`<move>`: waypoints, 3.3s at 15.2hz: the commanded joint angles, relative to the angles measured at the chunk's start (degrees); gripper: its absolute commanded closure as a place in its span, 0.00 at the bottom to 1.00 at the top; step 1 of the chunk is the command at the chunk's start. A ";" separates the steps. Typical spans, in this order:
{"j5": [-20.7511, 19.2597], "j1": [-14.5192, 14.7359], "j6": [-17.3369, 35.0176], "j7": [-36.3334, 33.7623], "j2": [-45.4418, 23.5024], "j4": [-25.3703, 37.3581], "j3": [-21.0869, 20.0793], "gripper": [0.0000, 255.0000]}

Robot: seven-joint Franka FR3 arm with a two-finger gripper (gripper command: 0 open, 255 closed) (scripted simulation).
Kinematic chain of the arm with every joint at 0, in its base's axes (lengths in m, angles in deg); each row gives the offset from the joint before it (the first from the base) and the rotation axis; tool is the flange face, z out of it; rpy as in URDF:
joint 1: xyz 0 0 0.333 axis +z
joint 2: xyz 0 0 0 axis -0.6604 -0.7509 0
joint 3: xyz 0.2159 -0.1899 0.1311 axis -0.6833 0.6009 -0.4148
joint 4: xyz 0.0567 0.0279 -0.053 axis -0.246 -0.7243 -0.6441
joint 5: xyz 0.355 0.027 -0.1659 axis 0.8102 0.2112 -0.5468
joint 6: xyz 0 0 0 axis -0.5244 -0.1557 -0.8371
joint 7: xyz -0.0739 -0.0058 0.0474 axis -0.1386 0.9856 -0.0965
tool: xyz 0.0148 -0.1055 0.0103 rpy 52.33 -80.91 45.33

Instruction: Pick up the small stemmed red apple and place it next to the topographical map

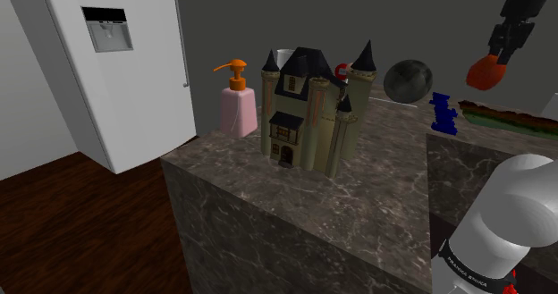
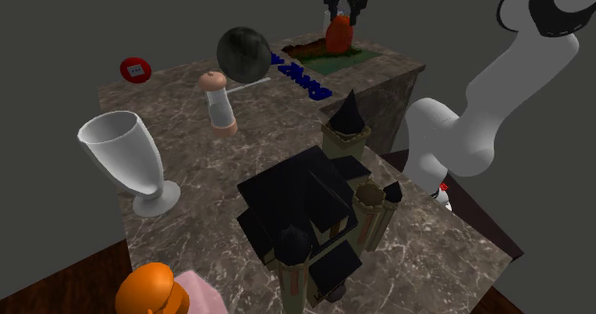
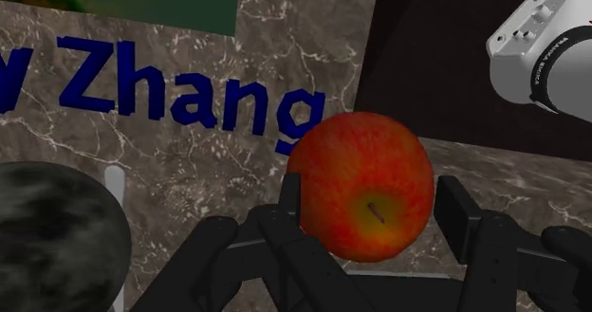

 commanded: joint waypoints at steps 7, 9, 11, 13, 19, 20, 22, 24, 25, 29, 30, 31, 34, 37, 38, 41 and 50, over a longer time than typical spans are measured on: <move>-5.54 0.37 -1.55 13.10 -1.14 7.50 10.94 1.00; -5.97 -0.09 -0.26 12.57 -0.13 5.25 10.80 1.00; -6.39 -0.55 1.03 12.09 0.80 3.08 10.73 1.00; -6.80 -0.98 2.31 11.64 1.67 0.97 10.73 1.00; -8.06 -2.11 6.12 10.48 3.97 -4.96 11.12 1.00; -8.28 -2.28 6.75 10.30 4.30 -5.90 11.24 1.00; -8.72 -2.60 8.01 9.97 4.94 -7.73 11.51 1.00; -9.17 -2.90 9.27 9.65 5.53 -9.51 11.83 1.00; -9.39 -3.04 9.90 9.50 5.81 -10.38 12.01 1.00; -10.34 -3.56 12.43 8.93 6.81 -13.74 12.84 1.00; -10.58 -3.67 13.07 8.80 7.03 -14.55 13.07 1.00; -10.83 -3.78 13.70 8.66 7.24 -15.35 13.32 1.00; -11.59 -4.09 15.62 8.29 7.79 -17.67 14.12 1.00; -12.37 -4.34 17.55 7.93 8.25 -19.90 15.03 1.00; -12.64 -4.41 18.20 7.81 8.37 -20.62 15.36 1.00; -12.74 -4.43 18.42 7.77 8.42 -20.86 15.47 1.00; -12.74 -4.43 18.42 7.77 8.42 -20.86 15.47 0.00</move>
